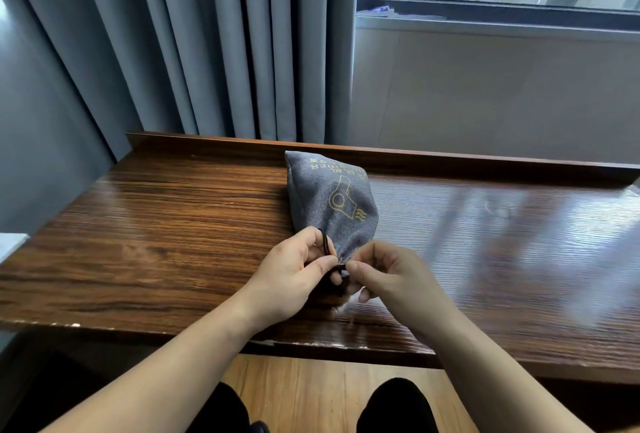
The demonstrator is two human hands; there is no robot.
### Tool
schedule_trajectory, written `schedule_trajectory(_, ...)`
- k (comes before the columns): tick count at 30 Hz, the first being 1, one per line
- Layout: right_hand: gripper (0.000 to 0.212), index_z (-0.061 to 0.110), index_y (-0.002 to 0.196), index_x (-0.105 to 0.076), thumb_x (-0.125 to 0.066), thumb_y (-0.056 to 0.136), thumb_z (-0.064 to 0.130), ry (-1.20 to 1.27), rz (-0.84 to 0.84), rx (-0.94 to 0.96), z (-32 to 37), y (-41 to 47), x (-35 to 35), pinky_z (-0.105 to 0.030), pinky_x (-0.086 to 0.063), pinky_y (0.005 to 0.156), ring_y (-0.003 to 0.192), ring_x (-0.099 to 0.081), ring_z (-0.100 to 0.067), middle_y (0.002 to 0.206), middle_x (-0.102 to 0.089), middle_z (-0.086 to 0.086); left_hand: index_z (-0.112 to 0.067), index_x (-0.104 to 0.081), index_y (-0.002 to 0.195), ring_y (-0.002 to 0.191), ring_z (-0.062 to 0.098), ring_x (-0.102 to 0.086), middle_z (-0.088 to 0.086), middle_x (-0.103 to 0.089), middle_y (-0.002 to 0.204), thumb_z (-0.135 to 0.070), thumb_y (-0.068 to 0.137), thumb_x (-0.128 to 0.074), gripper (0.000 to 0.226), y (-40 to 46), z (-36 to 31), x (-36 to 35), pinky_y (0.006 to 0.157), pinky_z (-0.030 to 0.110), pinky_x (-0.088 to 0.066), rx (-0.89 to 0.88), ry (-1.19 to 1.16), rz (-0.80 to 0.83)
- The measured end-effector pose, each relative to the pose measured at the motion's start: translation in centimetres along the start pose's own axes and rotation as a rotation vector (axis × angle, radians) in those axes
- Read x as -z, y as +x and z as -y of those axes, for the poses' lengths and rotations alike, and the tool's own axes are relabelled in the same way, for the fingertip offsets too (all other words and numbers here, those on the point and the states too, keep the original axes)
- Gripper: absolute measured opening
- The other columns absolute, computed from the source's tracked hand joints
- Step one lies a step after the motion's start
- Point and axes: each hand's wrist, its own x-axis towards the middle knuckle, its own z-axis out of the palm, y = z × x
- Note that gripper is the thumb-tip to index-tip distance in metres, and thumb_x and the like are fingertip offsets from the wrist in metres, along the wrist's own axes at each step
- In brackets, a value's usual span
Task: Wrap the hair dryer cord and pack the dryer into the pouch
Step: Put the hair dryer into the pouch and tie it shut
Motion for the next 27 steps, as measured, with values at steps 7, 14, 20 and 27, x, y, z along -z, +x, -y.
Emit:
schedule_trajectory(7, 0.01, 0.014, 0.088, -0.076, -0.069, 0.087, 0.007, -0.083, 0.024, 0.094, 0.3, -0.5, -0.5, -0.022, -0.053, 0.061, 0.063, -0.064, -0.009, 0.073, -0.076, -0.001, -0.005, -0.056, 0.092, 0.066, 0.007, -0.064, 0.005, -0.07, 0.07, -0.001, 0.095, -0.058, 0.005, 0.1, -0.2, -0.1, 0.069, 0.017, -0.047, -0.007, 0.016, 0.016)
schedule_trajectory(14, 0.01, 0.011, 0.08, -0.072, -0.068, 0.089, 0.008, -0.011, 0.018, 0.037, -0.1, -0.4, -0.4, -0.037, -0.059, 0.063, 0.065, -0.069, -0.023, 0.074, -0.073, -0.016, -0.007, -0.056, 0.091, 0.065, 0.008, -0.061, 0.002, -0.068, 0.068, -0.003, 0.094, -0.059, 0.006, 0.1, -0.1, 0.0, 0.07, 0.022, -0.048, -0.009, 0.051, 0.006)
schedule_trajectory(20, 0.008, 0.018, 0.078, -0.072, -0.072, 0.085, 0.015, -0.061, 0.028, 0.06, -0.5, -0.1, -0.6, -0.041, -0.057, 0.064, 0.063, -0.065, -0.023, 0.076, -0.073, -0.017, -0.012, -0.052, 0.1, 0.067, 0.013, -0.067, 0.007, -0.074, 0.067, -0.007, 0.091, -0.066, 0.017, 0.1, -0.1, -0.1, 0.075, 0.03, -0.051, 0.018, 0.029, -0.052)
schedule_trajectory(27, 0.015, 0.017, 0.075, -0.07, -0.067, 0.088, 0.01, 0.024, 0.023, 0.024, -0.6, -0.4, -1.1, -0.036, -0.052, 0.06, 0.06, -0.06, -0.017, 0.073, -0.069, -0.018, -0.014, -0.05, 0.088, 0.067, 0.014, -0.063, 0.003, -0.073, 0.075, -0.013, 0.087, -0.071, 0.02, 0.0, -0.2, 0.2, 0.067, 0.028, -0.047, 0.017, 0.04, -0.029)
